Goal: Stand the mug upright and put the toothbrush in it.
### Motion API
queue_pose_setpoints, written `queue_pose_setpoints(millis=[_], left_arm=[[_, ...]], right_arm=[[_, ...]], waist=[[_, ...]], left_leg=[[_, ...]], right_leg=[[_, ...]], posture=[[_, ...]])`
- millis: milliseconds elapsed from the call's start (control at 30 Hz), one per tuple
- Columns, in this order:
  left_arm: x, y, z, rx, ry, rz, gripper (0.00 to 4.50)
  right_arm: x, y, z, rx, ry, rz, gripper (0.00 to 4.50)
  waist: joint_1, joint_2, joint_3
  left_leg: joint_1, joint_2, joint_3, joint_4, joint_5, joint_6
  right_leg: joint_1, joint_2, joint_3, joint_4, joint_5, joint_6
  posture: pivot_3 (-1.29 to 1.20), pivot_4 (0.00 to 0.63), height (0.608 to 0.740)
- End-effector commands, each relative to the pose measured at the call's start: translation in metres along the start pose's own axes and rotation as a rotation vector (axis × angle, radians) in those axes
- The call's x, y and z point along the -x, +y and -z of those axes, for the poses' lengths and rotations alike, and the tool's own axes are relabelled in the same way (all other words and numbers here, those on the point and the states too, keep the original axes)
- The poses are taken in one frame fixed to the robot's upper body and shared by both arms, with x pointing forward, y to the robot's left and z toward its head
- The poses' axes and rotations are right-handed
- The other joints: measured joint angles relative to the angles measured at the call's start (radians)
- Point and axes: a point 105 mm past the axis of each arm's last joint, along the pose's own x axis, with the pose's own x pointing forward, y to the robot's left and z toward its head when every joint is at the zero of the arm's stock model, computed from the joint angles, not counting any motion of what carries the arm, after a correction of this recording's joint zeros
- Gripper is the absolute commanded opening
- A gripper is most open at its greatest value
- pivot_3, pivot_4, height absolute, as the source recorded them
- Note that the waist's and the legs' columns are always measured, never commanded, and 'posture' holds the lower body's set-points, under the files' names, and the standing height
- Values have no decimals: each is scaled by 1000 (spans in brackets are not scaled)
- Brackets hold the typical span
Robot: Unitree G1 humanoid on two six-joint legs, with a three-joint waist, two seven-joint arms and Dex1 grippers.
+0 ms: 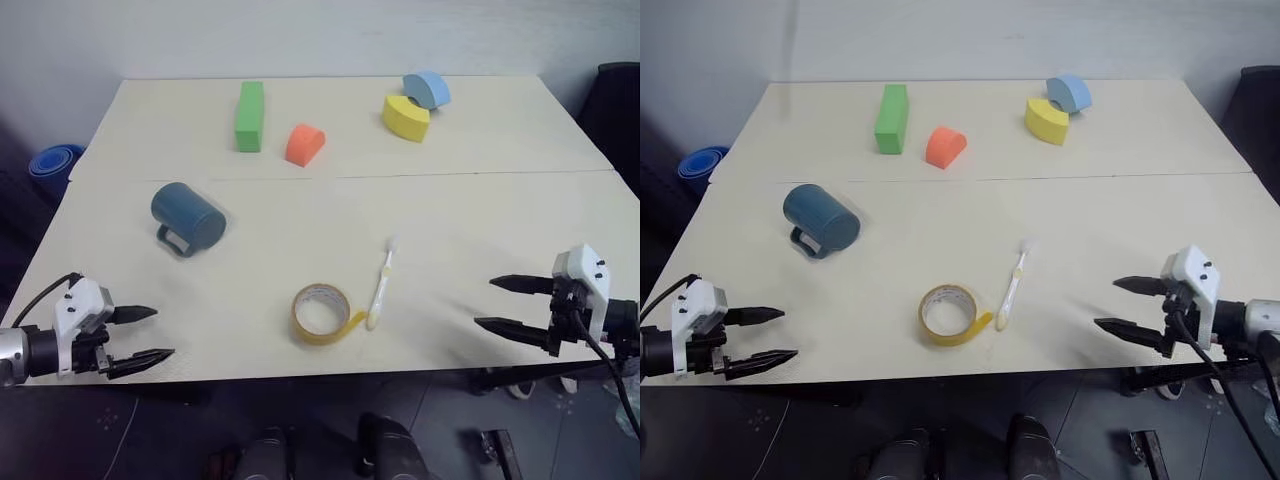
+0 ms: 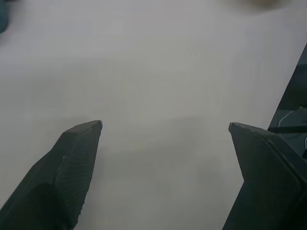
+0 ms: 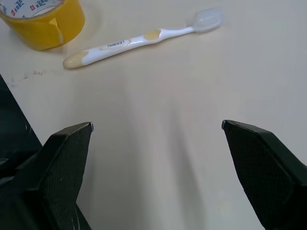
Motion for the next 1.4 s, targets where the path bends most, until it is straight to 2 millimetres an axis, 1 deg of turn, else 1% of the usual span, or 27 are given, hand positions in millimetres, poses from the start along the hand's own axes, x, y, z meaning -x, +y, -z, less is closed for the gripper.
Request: queue_pose_setpoints(millis=[33, 233, 433, 500, 533, 600, 700, 733, 767, 800, 833, 867, 900, 933, 1000, 1067, 1167, 1300, 1400], left_arm=[[8, 8, -8, -42, -14, -45, 4491], [0, 9, -22, -67, -56, -54, 4491], [-2, 2, -30, -40, -107, -48, 4491], [-3, -2, -35, -41, -116, -21, 4491], [-4, -4, -38, -50, -120, -14, 4491], [-7, -13, -53, -55, -150, 42, 4491], [-11, -35, -74, -82, -173, 165, 4491], [-13, -43, -81, -105, -172, 212, 4491], [-16, -53, -90, -139, -168, 272, 4491], [-17, -60, -96, -160, -163, 310, 4491], [-18, -65, -99, -175, -162, 337, 4491], [-19, -68, -104, -196, -162, 362, 4491], [-20, -69, -107, -208, -162, 375, 4500], [-20, -71, -110, -221, -164, 389, 4500], [-21, -70, -114, -247, -160, 410, 4500], [-22, -69, -116, -266, -153, 419, 4500], [-24, -66, -118, -291, -146, 429, 4500], [-28, -65, -121, -308, -155, 440, 4500], [-31, -64, -123, -317, -166, 438, 4500]], right_arm=[[-3, 0, -6, 28, -23, -4, 4500], [-6, -4, -9, 45, -26, 2, 4500], [-8, -1, -9, 24, -18, -9, 4500], [-13, -1, -16, 22, -22, -10, 4500], [-17, 1, -23, 25, -29, -14, 4500], [-31, 11, -44, 51, -64, -53, 4500], [-52, 26, -66, 70, -94, -108, 4500], [-62, 33, -73, 68, -98, -128, 4500], [-76, 44, -80, 77, -101, -167, 4500], [-86, 51, -86, 85, -101, -194, 4500], [-92, 56, -89, 85, -94, -204, 4500], [-105, 61, -93, 80, -97, -215, 4500], [-112, 64, -97, 74, -97, -219, 4129], [-120, 67, -99, 67, -94, -219, 3883], [-136, 76, -101, 78, -71, -239, 3211], [-147, 80, -100, 87, -49, -244, 2582], [-161, 84, -96, 109, -2, -242, 2582], [-171, 95, -84, 131, 51, -286, 2582], [-183, 94, -72, 156, 96, -269, 2582]], waist=[[2, 0, 0], [1, 0, 0], [0, 0, 0], [0, 0, 0], [0, 0, 0], [-2, 0, 0], [-2, 0, 0], [-2, 0, 0], [-2, 0, 0], [-2, 0, 0], [-1, 0, 0], [-1, 1, 0], [-1, 1, 0], [-2, 1, 0], [-1, 1, 0], [-1, 0, 0], [-3, 0, 0], [-3, 0, 0], [-6, 0, 0]], left_leg=[[0, 0, 0, 0, 0, 0], [0, 0, -1, 0, 0, 0], [0, 0, 0, 0, 0, 0], [0, 0, 0, 0, 0, 0], [0, 0, 0, 0, 0, 0], [0, 0, 0, 0, 0, 0], [0, 1, -1, 0, 0, 0], [0, 1, -1, 0, 0, -1], [0, 1, -1, 0, -1, -1], [0, 1, -1, 0, -1, -2], [-1, 1, -1, 0, -1, -2], [-1, 1, -1, 0, -1, -2], [-1, 1, -1, 0, -1, -2], [-2, 1, -1, 1, -1, -2], [-3, 0, 0, 0, -1, -2], [-3, 0, 0, 1, -1, -2], [-4, 0, 2, 0, -1, -2], [-4, 0, 3, 0, -1, -2], [-4, 0, 4, 1, -1, -2]], right_leg=[[0, 0, 0, 0, 0, 0], [0, 0, 0, 0, 0, 0], [0, 0, 0, 1, 0, 0], [0, 0, 0, 1, 0, 0], [0, 0, 0, 1, 0, 0], [0, 0, 0, 1, 0, 0], [-2, 0, 1, 3, 0, 0], [-2, 0, 0, 3, 0, 0], [-2, 0, 0, 4, 0, 0], [-2, 0, 0, 4, 0, 0], [-3, 0, 0, 4, 0, 0], [-3, 0, 0, 5, 0, 0], [-4, 0, 0, 6, 0, 0], [-4, 1, 0, 6, 0, 0], [-6, 1, 0, 7, 0, 0], [-7, 1, 0, 7, 0, 0], [-8, 1, 0, 8, 0, 0], [-9, 1, 0, 8, 0, 0], [-9, 1, 1, 8, 0, 0]], posture=[[0, 150, 740], [0, 150, 740], [0, 150, 740], [0, 150, 740], [0, 150, 740], [0, 150, 740], [0, 150, 740], [0, 150, 740], [0, 150, 740], [0, 150, 740], [0, 150, 740], [0, 150, 740], [0, 150, 740], [0, 150, 740], [0, 150, 740], [0, 150, 740], [0, 150, 740], [0, 150, 740], [0, 150, 740]])
